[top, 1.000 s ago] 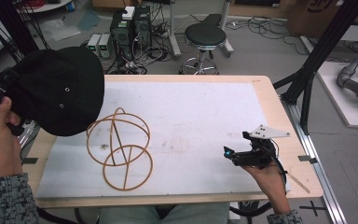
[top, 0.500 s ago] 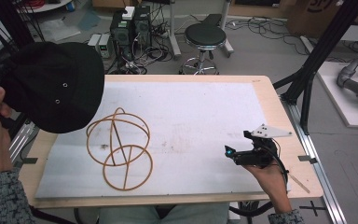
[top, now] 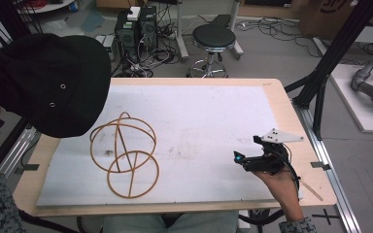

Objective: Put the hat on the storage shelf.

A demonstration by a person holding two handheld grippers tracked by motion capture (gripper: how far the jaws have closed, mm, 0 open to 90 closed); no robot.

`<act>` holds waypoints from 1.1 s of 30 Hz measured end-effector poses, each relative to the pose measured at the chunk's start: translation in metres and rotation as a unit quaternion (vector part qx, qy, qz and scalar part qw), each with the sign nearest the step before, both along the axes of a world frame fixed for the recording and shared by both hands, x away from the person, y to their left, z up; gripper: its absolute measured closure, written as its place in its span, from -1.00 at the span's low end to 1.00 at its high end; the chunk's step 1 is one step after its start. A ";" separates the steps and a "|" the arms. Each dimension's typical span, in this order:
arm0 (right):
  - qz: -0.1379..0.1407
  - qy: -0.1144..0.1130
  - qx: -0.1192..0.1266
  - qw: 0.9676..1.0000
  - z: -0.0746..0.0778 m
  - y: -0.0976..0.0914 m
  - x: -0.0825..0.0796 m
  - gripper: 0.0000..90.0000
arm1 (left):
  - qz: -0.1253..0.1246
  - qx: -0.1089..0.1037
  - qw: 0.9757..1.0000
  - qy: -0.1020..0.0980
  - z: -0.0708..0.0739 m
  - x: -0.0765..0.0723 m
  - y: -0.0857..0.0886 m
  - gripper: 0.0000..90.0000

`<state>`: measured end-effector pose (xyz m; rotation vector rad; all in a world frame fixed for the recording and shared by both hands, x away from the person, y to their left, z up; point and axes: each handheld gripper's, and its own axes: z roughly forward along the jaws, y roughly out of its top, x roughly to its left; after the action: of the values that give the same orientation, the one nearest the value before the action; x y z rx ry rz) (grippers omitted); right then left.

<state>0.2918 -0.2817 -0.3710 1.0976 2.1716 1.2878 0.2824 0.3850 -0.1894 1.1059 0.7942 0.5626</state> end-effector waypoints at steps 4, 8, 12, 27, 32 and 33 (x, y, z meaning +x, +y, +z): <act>0.001 0.000 0.001 1.000 0.000 0.000 0.000 -0.90 | -0.022 -0.001 1.000 0.001 0.003 0.001 -0.003 0.78; 0.001 -0.001 0.001 1.000 0.000 0.000 0.000 -0.90 | -0.045 0.003 0.999 0.004 0.004 0.002 -0.007 0.78; 0.002 -0.002 -0.001 1.000 0.000 0.000 0.000 -0.90 | -0.073 0.003 0.997 0.005 0.004 0.004 -0.012 0.78; 0.004 -0.002 -0.002 1.000 0.000 0.001 0.000 -0.90 | -0.142 0.036 0.989 0.029 0.001 0.011 -0.036 0.78; 0.003 -0.002 -0.002 1.000 0.001 0.001 0.000 -0.90 | -0.156 0.056 0.985 0.038 -0.001 0.012 -0.048 0.78; 0.004 -0.001 -0.002 1.000 0.001 0.001 0.000 -0.90 | -0.157 0.061 0.985 0.039 -0.001 0.012 -0.050 0.78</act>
<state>0.2921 -0.2808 -0.3704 1.0872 2.1774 1.2861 0.2945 0.3345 -0.1909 1.3425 0.6417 0.3068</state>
